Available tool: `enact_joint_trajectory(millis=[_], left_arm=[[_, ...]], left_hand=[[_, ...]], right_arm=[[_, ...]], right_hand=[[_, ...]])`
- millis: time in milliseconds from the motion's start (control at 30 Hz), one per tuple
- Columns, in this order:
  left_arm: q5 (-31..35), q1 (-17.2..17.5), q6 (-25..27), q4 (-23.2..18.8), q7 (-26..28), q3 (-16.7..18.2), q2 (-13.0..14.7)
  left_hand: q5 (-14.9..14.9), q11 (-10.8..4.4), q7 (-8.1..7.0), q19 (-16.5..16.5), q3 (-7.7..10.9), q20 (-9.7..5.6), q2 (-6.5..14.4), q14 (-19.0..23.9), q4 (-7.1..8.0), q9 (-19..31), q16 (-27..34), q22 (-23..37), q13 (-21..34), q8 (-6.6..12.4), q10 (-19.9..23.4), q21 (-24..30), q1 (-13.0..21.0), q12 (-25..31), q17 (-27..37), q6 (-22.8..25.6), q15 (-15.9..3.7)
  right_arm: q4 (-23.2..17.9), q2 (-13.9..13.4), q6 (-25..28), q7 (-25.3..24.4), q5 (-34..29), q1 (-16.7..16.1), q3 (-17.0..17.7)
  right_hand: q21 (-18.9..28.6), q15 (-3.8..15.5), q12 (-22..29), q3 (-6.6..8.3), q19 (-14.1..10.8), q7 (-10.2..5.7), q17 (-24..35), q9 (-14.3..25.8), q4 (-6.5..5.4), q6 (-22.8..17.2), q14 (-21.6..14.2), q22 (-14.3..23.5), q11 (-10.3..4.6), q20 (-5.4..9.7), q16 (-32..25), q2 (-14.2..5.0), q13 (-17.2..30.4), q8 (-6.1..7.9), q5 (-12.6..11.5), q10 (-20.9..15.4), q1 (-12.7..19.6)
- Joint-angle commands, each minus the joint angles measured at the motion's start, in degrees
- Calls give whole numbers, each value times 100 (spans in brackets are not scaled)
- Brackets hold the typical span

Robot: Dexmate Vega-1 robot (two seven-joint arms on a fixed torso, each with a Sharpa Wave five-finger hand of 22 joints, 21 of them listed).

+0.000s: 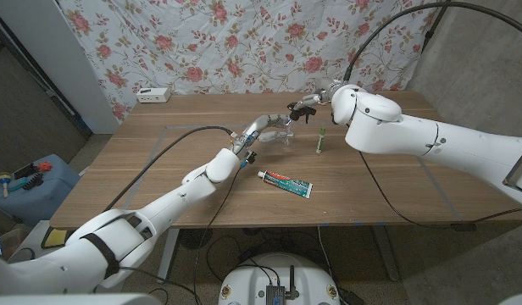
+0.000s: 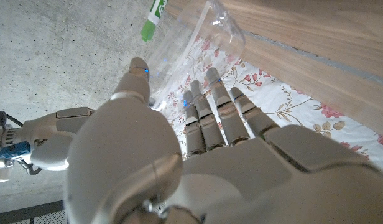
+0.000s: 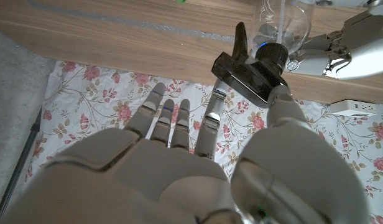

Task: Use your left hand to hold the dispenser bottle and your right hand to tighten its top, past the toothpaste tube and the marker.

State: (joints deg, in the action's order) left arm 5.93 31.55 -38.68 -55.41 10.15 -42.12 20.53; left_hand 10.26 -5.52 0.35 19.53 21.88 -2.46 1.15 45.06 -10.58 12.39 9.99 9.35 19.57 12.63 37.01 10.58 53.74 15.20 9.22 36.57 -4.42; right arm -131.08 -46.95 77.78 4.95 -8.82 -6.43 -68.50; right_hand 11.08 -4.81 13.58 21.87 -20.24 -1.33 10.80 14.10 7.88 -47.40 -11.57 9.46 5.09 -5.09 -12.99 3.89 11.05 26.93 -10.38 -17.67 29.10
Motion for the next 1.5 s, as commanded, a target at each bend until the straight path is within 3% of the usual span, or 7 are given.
enact_joint_trajectory(millis=[33,300,833,1100,1500], left_arm=[[1,-62,-45,111,-7,-34,-49],[-11,-52,-30,108,8,-32,-45],[-42,-36,-51,135,-7,-41,-49],[-51,-29,-58,135,-17,-40,-46],[-60,-33,-78,178,-14,-43,-65]], left_hand=[[18,-27,-135,-31,228,-517,95,106,195,9,27,10,14,42,47,-9,-9,0,16,307,-614],[19,-26,-134,-39,237,-516,97,107,194,10,27,9,16,40,54,-11,-12,-9,17,316,-611],[21,-14,-130,-44,256,-508,102,113,199,12,29,9,24,31,71,-9,-26,-24,17,324,-602],[23,-15,-125,-43,267,-500,108,118,202,14,30,10,30,24,61,-7,-35,-39,17,323,-597],[24,-15,-137,-41,279,-497,106,114,198,15,26,10,40,27,87,-6,-38,-39,16,350,-588]], right_arm=[[6,106,220,-327,132,274,-384],[63,211,220,-24,-454,139,-389],[504,712,220,1755,-3030,-518,-113],[647,848,220,1981,-3574,-648,-90],[805,951,220,2087,-3707,-620,-156]], right_hand=[[27,34,41,-36,-90,-19,8,-7,-2,-186,-115,15,-13,14,-49,-23,12,78,-3,-183,-12],[27,87,56,-48,-163,-23,9,-24,2,-425,-267,13,-46,29,-73,-47,13,160,-6,-362,-20],[27,131,61,-55,-323,-63,12,-66,24,-957,-522,11,-93,9,-97,-104,15,344,-21,-676,4],[29,147,63,-45,-420,-85,15,-96,47,-1298,-636,12,-125,19,-100,-143,17,462,-32,-851,51],[20,207,55,-25,-505,-116,16,-138,88,-1655,-775,12,-170,55,-104,-172,17,583,-39,-1043,149]])
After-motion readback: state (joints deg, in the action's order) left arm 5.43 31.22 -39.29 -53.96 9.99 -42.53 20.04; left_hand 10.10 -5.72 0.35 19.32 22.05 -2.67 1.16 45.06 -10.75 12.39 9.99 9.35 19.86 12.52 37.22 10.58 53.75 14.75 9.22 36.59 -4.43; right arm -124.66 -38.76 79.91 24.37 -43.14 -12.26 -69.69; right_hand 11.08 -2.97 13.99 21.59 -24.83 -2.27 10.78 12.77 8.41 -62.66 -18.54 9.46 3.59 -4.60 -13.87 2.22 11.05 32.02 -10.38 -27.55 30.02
